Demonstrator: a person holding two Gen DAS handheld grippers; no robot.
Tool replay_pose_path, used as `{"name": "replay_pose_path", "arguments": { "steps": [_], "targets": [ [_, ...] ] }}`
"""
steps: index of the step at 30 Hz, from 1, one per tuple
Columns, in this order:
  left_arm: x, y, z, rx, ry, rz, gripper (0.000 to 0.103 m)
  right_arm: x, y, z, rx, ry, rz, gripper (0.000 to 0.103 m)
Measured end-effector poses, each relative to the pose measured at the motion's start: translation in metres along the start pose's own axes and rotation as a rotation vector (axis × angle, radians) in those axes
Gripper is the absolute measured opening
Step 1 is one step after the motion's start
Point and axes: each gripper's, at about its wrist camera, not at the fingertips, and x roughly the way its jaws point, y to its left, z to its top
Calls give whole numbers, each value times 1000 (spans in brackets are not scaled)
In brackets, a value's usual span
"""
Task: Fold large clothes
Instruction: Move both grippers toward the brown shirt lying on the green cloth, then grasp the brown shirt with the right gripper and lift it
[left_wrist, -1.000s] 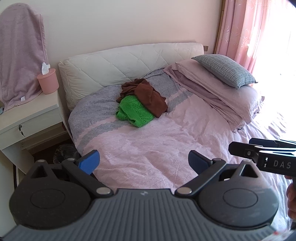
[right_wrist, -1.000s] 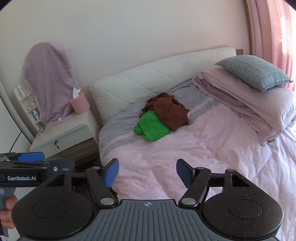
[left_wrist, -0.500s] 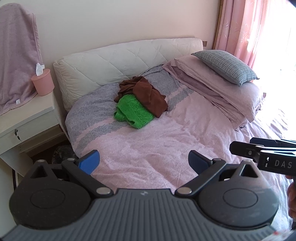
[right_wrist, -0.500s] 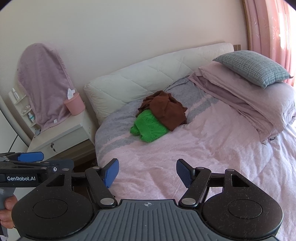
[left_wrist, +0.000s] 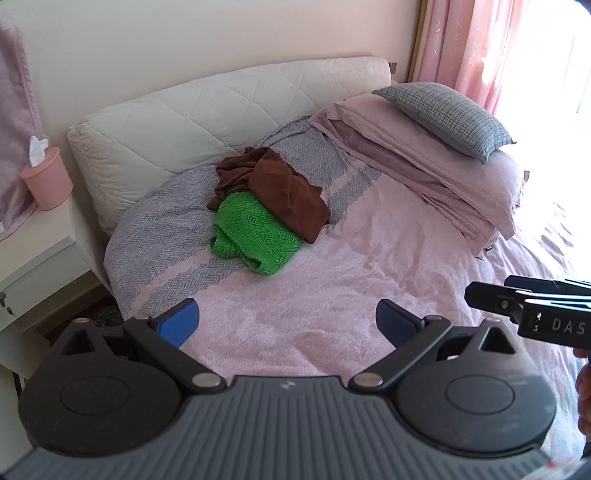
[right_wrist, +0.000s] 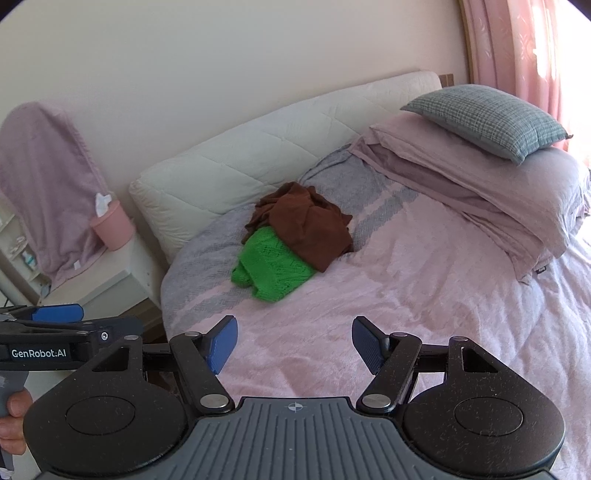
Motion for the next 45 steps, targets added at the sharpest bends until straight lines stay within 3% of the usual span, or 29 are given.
{"name": "replay_pose_path", "arguments": {
  "steps": [16, 28, 36, 45],
  "targets": [
    [135, 87, 97, 53, 113, -47, 101, 148, 35, 80, 48, 61, -51, 66],
    [290, 130, 157, 61, 182, -52, 98, 303, 24, 126, 84, 103, -106, 65],
    [384, 133, 179, 72, 221, -60, 95, 397, 6, 142, 82, 109, -116, 47],
    [459, 137, 189, 80, 266, -40, 95, 484, -9, 145, 106, 154, -117, 38]
  ]
}}
